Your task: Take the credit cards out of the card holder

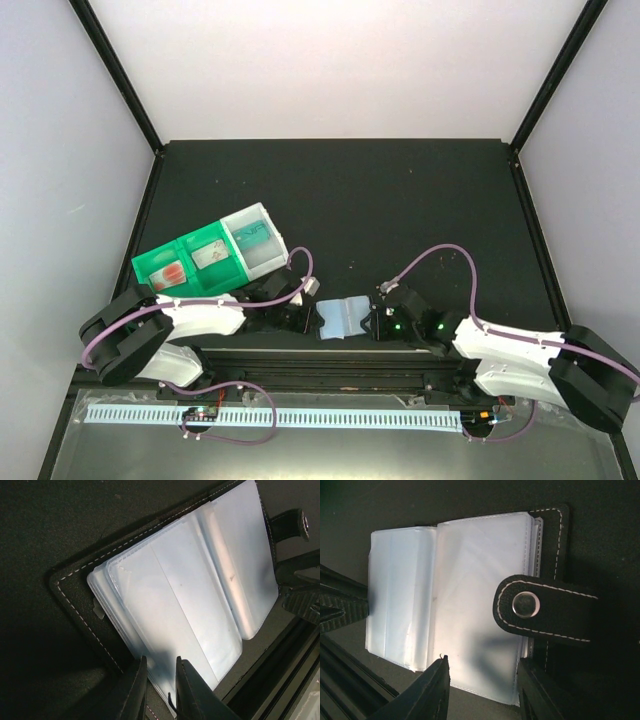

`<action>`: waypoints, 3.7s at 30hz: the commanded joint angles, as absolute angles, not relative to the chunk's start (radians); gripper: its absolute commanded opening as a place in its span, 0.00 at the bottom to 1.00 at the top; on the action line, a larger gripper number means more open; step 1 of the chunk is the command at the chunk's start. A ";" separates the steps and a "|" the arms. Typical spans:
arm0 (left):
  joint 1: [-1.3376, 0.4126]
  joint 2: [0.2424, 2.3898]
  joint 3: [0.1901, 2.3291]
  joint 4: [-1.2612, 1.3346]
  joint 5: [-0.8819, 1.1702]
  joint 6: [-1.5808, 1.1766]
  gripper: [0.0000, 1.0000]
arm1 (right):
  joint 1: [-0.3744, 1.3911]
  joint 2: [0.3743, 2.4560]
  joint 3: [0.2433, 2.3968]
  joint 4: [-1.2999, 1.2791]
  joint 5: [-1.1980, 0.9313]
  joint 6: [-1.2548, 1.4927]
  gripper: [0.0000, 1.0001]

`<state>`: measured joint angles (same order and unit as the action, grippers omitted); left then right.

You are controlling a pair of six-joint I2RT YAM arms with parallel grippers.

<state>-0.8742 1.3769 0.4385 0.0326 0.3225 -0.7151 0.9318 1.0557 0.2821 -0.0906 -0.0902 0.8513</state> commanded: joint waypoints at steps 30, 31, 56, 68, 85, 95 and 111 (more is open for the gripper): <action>-0.911 1.393 0.434 0.062 0.340 -0.724 0.18 | 0.937 1.046 0.317 -0.004 -0.160 0.823 0.41; -0.911 1.391 0.432 0.063 0.341 -0.724 0.18 | 0.937 1.044 0.316 -0.006 -0.162 0.825 0.43; -0.923 1.233 0.399 -0.009 0.265 -0.753 0.28 | 0.938 0.975 0.260 0.108 -0.303 0.853 0.56; -0.926 1.314 0.360 0.074 0.283 -0.788 0.36 | 0.938 1.043 0.271 0.182 -0.365 0.862 0.62; -0.969 1.379 0.323 0.290 0.365 -0.905 0.26 | 0.937 1.001 0.291 0.126 -0.313 0.890 0.62; -1.002 1.229 0.343 0.079 0.198 -0.899 0.36 | 0.937 0.944 0.285 0.077 -0.253 0.909 0.63; -0.988 1.178 0.390 -0.080 0.055 -0.779 0.59 | 0.938 1.027 0.300 0.054 -0.197 0.932 0.62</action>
